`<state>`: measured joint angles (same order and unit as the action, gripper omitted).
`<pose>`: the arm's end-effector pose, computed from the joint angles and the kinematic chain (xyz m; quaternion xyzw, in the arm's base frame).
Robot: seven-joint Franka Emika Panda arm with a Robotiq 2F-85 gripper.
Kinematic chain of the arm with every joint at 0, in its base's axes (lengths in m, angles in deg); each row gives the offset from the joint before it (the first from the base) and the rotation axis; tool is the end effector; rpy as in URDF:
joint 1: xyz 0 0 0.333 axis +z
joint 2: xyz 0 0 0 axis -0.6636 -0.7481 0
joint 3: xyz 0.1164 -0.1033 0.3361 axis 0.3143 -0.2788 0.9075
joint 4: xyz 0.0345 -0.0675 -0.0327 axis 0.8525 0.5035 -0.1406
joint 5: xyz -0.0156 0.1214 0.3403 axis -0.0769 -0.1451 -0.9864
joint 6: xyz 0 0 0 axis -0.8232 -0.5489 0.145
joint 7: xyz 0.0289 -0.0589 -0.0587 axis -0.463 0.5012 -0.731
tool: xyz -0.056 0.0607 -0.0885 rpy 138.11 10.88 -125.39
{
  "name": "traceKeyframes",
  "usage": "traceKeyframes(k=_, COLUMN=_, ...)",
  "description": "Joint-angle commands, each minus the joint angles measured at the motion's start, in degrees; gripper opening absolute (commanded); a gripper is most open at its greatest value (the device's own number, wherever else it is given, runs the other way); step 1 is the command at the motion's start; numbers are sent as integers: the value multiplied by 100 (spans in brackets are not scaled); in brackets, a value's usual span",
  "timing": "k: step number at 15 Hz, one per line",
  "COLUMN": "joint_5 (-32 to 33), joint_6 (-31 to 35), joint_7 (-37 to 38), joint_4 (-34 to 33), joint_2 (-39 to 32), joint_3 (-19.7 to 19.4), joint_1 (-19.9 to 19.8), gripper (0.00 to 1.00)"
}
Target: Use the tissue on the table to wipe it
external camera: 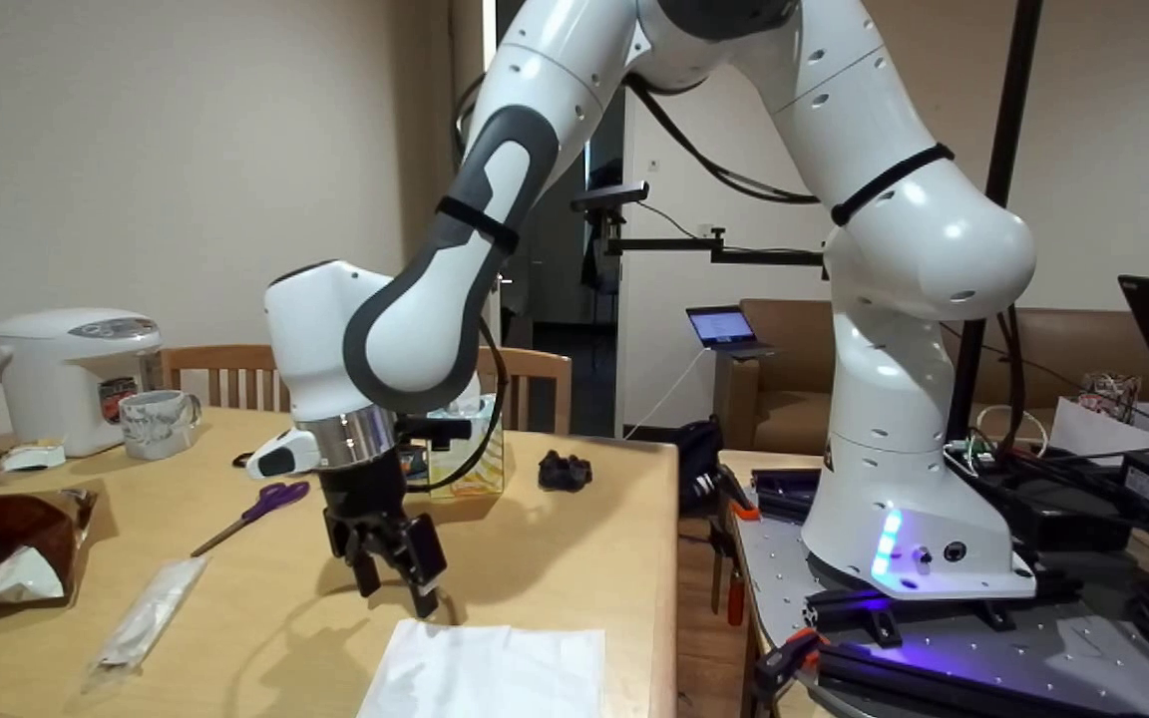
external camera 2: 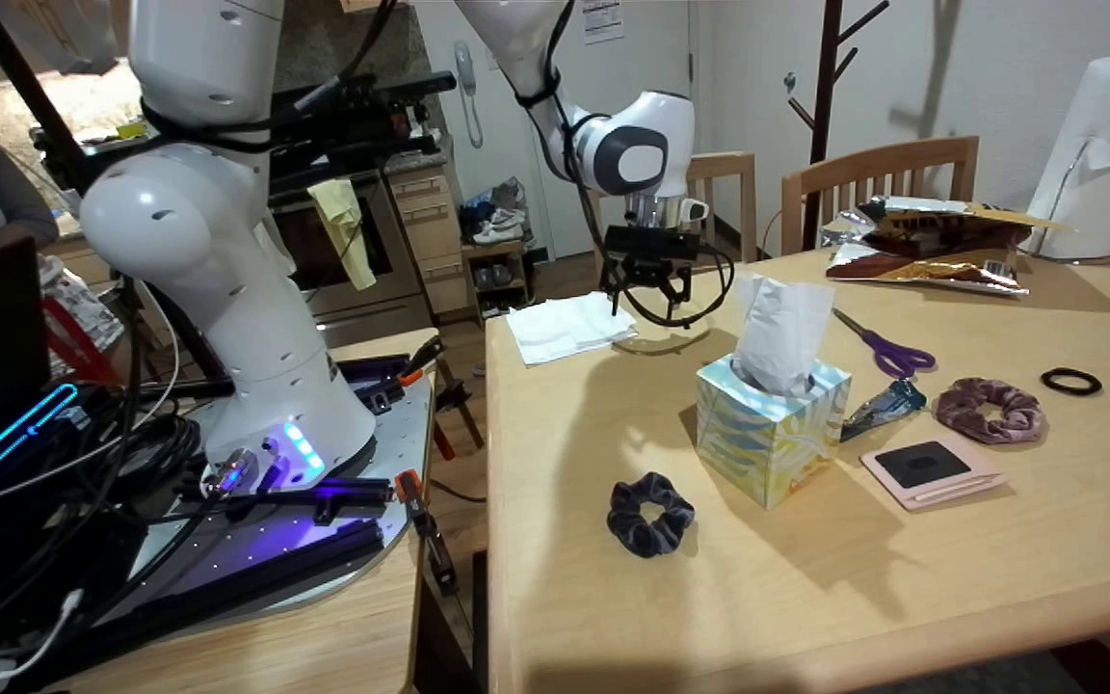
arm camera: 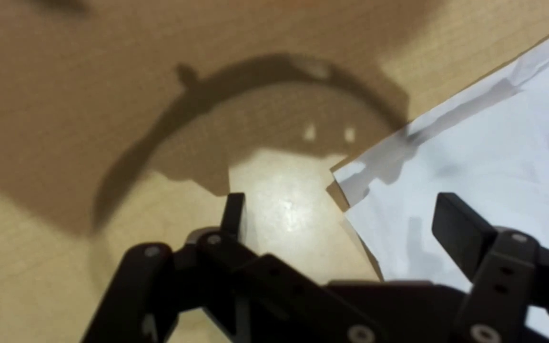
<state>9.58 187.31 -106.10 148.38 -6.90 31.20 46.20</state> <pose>0.5477 0.1554 0.2041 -0.8401 -0.5345 0.0814 0.0436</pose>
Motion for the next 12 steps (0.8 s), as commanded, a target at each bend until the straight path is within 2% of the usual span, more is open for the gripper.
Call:
traceKeyframes(k=1, joint_5=38, joint_6=207, joint_7=-122, joint_4=286, joint_2=198, joint_3=190, joint_1=-70, gripper=100)
traceKeyframes(k=12, joint_5=-320, joint_6=536, joint_7=51, joint_4=681, joint_2=122, joint_3=701, joint_1=-35, gripper=100)
